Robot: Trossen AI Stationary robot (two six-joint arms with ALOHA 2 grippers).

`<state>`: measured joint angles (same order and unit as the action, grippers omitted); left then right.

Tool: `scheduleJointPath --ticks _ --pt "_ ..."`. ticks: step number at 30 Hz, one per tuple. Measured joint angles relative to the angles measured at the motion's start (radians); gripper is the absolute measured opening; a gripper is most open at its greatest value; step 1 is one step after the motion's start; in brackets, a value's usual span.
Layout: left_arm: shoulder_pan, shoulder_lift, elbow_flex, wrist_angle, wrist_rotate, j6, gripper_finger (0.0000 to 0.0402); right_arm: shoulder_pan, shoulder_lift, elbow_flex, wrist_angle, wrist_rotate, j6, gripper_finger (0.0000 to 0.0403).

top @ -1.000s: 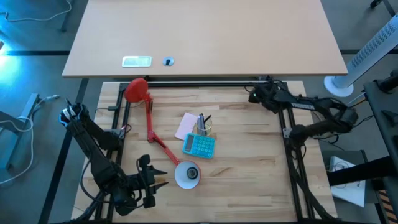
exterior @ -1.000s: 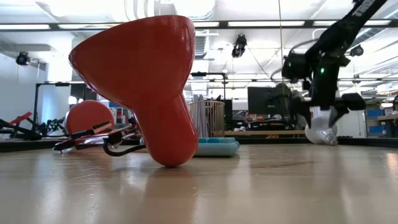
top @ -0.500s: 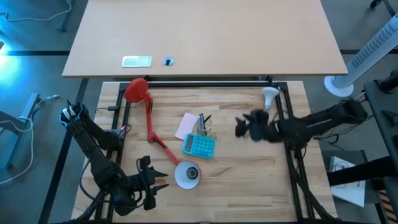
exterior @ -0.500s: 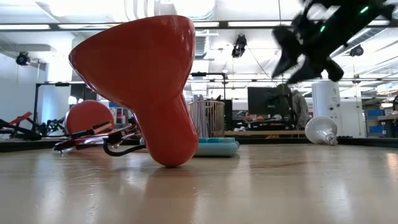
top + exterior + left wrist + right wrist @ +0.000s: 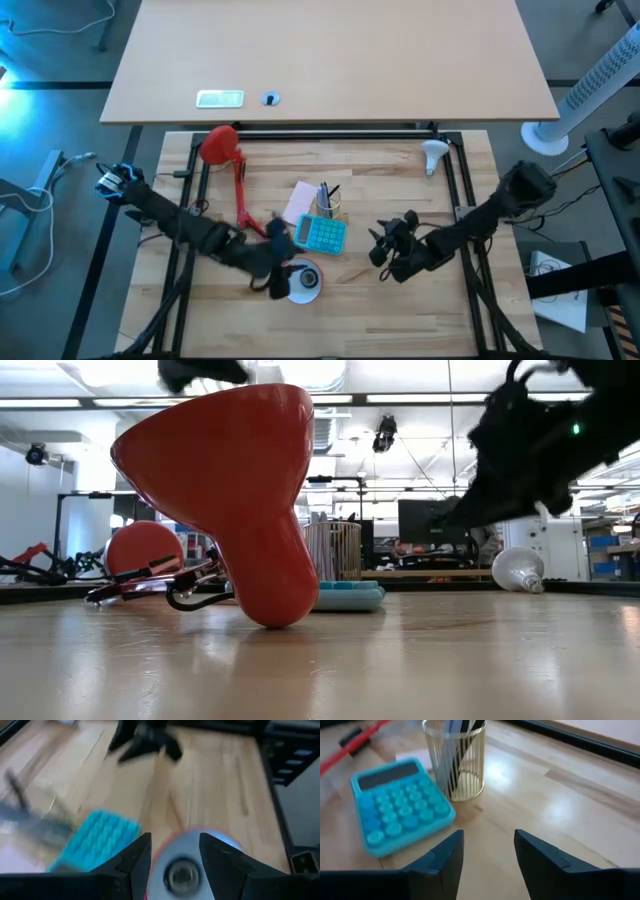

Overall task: Screw lightbulb
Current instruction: Return to Home Position

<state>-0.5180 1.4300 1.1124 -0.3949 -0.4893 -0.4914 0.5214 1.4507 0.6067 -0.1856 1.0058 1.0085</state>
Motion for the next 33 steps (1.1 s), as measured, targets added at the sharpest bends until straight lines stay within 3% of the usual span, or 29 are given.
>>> scheduleJointPath --ticks 4,6,12,19,23,26,33 --pt "0.139 -0.010 -0.017 0.128 0.144 0.179 0.0158 0.009 0.071 0.006 0.065 -0.015 -0.092 0.0159" --pt "0.204 -0.020 -0.019 0.145 0.167 0.243 0.0158 0.013 0.067 0.015 0.094 -0.023 -0.185 0.0153" --pt "0.333 -0.073 -0.022 0.169 0.192 0.377 0.0158 0.011 -0.085 0.055 0.097 -0.092 -0.519 0.0130" --pt "0.348 -0.158 -0.023 0.244 0.215 0.453 0.0158 -0.067 -0.344 0.059 0.097 -0.102 -0.773 0.0099" --pt "0.345 -0.192 -0.023 0.255 0.215 0.483 0.0158 -0.142 -0.447 0.059 0.103 -0.186 -0.890 0.0085" --pt "0.345 -0.211 -0.018 0.263 0.214 0.425 0.0158 -0.190 -0.493 0.059 0.123 -0.249 -0.953 0.0076" --pt "0.345 -0.223 -0.013 0.388 0.212 0.367 0.0158 -0.235 -0.544 0.059 0.123 -0.248 -1.083 0.0060"
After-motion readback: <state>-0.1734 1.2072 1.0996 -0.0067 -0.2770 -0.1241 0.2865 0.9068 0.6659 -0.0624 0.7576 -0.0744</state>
